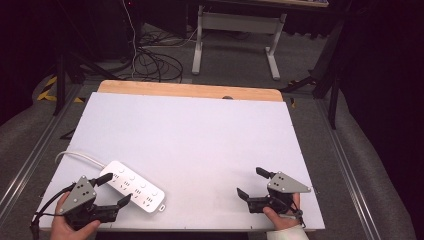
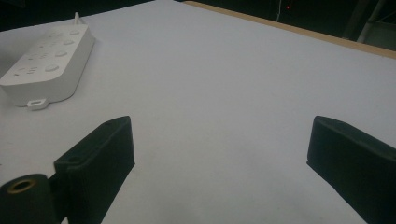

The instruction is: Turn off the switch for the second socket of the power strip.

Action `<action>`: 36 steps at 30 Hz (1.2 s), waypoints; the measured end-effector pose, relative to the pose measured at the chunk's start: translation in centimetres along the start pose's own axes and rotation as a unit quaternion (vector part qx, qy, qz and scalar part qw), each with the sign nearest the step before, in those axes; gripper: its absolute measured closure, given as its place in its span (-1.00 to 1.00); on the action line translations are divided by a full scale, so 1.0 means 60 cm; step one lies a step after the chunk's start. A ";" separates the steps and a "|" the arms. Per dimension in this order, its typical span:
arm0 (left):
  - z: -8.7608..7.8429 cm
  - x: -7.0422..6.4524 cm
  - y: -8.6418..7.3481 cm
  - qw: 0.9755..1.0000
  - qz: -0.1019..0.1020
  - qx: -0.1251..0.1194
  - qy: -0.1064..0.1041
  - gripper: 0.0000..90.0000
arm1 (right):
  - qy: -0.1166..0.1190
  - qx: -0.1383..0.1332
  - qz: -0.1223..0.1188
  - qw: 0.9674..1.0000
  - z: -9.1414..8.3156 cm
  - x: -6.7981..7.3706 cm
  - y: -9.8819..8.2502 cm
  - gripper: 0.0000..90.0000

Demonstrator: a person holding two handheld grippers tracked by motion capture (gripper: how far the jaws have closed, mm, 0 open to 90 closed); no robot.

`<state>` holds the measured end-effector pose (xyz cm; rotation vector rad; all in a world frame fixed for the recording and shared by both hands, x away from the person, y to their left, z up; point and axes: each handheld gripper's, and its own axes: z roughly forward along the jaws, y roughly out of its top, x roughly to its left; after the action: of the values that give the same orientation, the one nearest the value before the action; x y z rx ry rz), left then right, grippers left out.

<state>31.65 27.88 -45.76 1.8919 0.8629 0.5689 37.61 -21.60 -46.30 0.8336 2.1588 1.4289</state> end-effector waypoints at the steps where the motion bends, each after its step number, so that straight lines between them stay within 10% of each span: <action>1: 0.000 0.001 0.000 1.000 0.001 -0.001 0.003 -0.65 | 0.001 0.000 -0.003 1.000 0.000 0.000 0.000 -0.82; 36: -0.021 0.007 0.030 1.000 0.008 -0.003 0.004 -0.43 | 0.013 0.011 -0.010 1.000 0.006 0.005 -0.002 -0.77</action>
<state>31.62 28.41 -43.58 1.8938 0.8509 0.5888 37.59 -21.23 -46.56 0.8031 2.1999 1.4152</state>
